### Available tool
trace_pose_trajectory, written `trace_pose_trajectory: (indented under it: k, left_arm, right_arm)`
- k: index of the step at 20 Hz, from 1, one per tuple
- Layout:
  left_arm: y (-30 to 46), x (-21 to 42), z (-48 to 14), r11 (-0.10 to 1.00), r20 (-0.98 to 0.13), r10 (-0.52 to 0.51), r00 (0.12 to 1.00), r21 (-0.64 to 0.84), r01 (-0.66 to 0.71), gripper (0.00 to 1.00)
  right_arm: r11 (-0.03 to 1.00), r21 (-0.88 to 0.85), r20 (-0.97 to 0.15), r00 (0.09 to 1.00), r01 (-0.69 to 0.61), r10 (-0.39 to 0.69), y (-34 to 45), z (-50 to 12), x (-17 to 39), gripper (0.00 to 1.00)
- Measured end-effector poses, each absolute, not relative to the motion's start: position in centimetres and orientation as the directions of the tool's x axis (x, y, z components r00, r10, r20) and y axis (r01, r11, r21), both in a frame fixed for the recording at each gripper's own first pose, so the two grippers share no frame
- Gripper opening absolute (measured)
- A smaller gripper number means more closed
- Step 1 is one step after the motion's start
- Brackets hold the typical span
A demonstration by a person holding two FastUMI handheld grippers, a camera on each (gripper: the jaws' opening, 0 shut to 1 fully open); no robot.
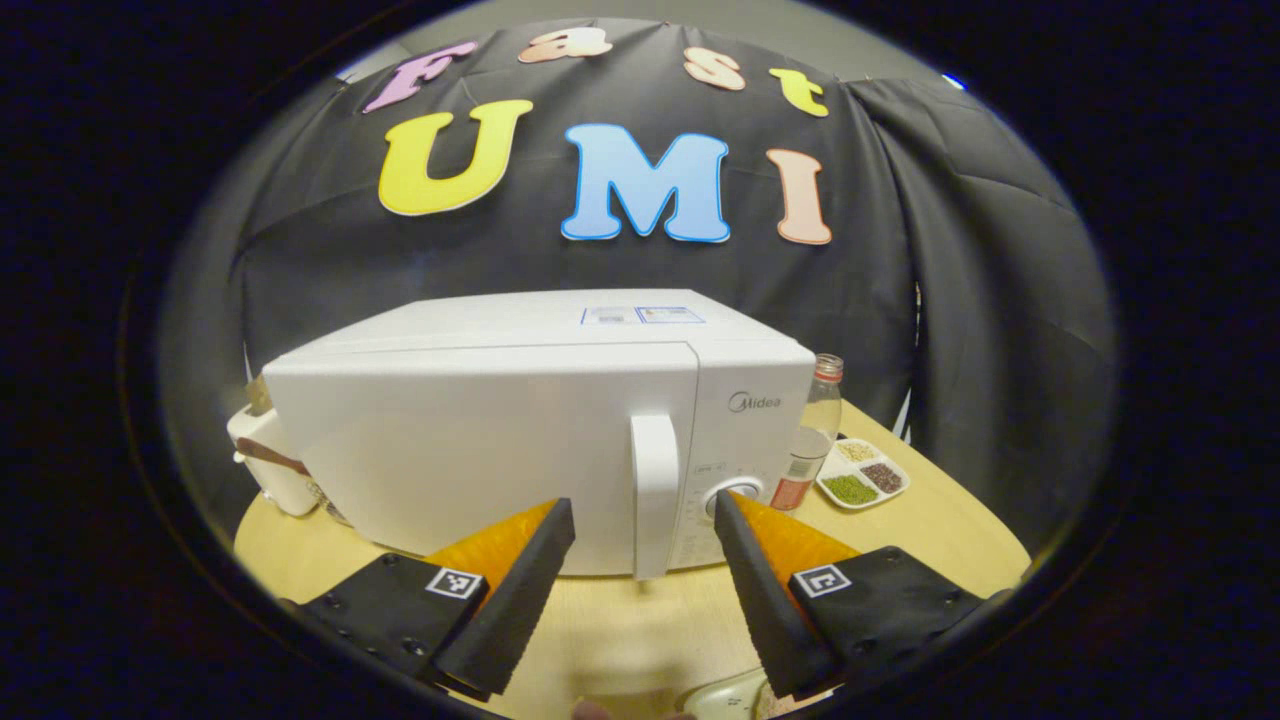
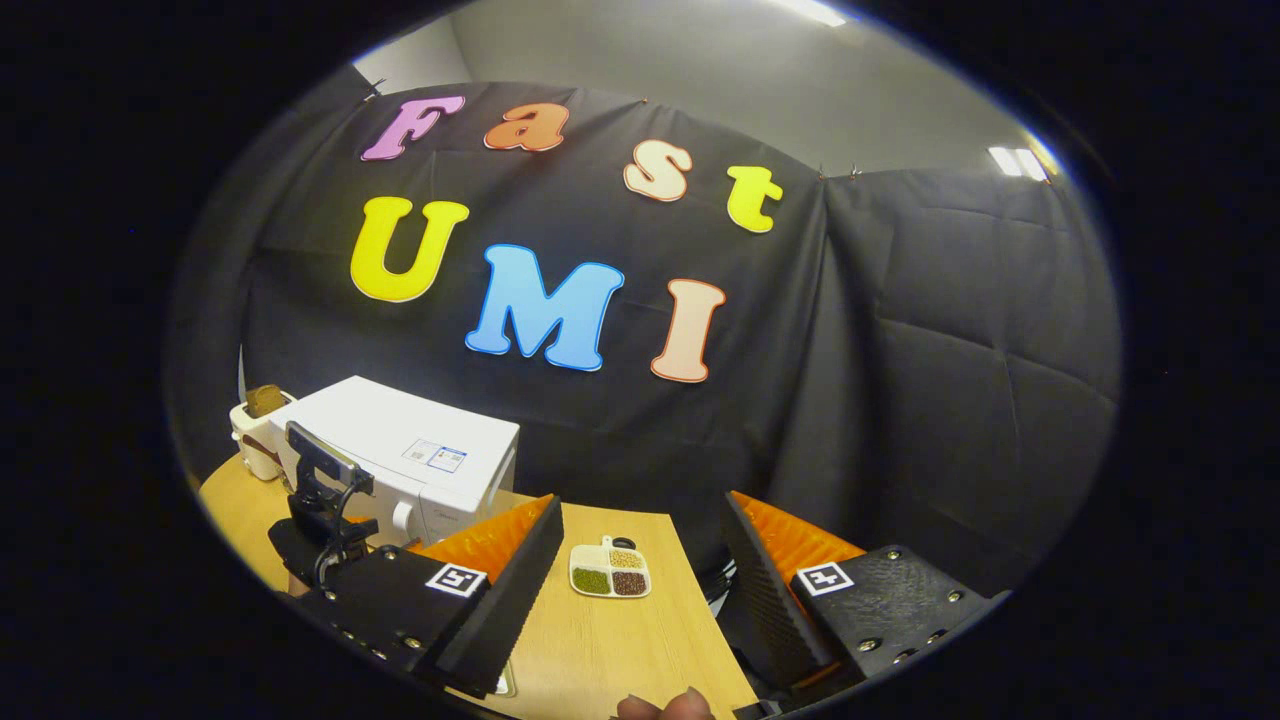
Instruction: Open the microwave oven with the left hand, put the food in, and close the microwave oven.
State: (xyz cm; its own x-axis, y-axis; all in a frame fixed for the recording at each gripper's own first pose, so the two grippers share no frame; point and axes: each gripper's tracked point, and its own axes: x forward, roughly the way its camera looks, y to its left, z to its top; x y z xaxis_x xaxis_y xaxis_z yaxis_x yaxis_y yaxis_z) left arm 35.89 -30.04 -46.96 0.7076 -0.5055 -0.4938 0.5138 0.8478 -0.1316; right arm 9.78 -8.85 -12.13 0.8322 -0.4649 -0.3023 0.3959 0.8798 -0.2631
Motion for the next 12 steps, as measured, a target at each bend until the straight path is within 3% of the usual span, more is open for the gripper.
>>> trace_pose_trajectory:
  k: [4, 5, 8, 12]
  left_arm:
    - [-30.5, 37.5, -48.3, 0.852, -0.496, -0.491, 0.716, -0.102, 0.514, 0.91]
    - [-30.5, 38.0, -48.8, 0.853, -0.508, -0.482, 0.714, -0.089, 0.514, 0.79]
    - [-31.1, 37.9, -50.8, 0.86, -0.543, -0.481, 0.689, -0.139, 0.491, 0.73]
    - [-32.2, 36.8, -54.7, 0.848, -0.595, -0.513, 0.618, -0.244, 0.47, 0.46]
  right_arm:
    - [0.862, -0.269, -0.296, 0.815, 0.43, -0.499, -9.4, -11.9, 8.4, 0.97]
    - [0.86, -0.269, -0.297, 0.812, 0.434, -0.503, -9.4, -11.8, 8.0, 0.97]
    - [0.859, -0.257, -0.299, 0.809, 0.443, -0.507, -9.2, -11.3, 6.3, 0.97]
    - [0.86, -0.239, -0.283, 0.814, 0.452, -0.507, -8.7, -10.5, 4.3, 0.97]
